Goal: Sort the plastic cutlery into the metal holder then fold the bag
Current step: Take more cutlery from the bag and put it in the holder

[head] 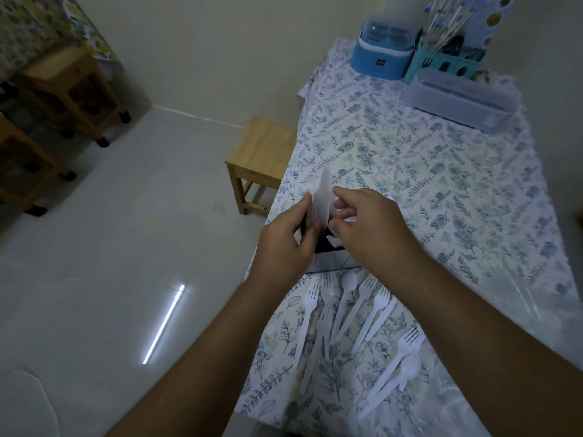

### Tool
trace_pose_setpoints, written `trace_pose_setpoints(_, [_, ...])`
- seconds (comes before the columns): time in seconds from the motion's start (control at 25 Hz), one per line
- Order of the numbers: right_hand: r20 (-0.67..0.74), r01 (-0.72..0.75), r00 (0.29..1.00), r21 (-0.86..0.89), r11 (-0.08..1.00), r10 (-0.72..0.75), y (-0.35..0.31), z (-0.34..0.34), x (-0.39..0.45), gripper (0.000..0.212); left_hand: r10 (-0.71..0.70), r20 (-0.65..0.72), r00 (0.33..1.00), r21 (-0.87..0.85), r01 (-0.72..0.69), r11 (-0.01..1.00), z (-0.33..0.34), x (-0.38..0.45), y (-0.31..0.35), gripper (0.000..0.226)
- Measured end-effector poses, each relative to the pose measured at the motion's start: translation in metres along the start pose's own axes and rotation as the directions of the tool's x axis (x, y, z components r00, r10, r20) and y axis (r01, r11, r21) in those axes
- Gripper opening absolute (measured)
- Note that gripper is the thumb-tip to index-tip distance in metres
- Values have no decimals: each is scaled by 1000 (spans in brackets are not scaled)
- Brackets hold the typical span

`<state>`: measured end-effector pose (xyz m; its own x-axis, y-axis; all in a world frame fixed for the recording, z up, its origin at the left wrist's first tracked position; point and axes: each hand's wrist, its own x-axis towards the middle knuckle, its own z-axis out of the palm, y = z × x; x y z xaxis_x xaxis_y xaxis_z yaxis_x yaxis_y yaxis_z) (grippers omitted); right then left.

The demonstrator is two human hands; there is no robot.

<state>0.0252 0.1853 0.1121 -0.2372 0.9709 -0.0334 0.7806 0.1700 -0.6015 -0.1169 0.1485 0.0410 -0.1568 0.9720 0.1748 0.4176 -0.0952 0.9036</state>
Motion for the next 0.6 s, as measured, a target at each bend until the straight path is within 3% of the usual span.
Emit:
trace_pose_setpoints(0.2, [34,1,999,27,1000,-2,0,1,-11,50,-24,-13,1000,146,26,989,0,-3,0,45])
trace_pose_setpoints(0.32, [-21,36,999,62,997,-35,2,-2,-11,44,-24,-83,996,231,43,972,2,-7,3,38])
trace_pose_setpoints(0.44, [-70,36,997,116,993,-28,5,-5,-10,37,-24,-131,991,186,49,981,2,-9,10,35])
trace_pose_setpoints(0.6, [-125,50,992,178,983,-28,15,-11,-19,29,-133,-167,977,146,158,977,0,-11,18,40])
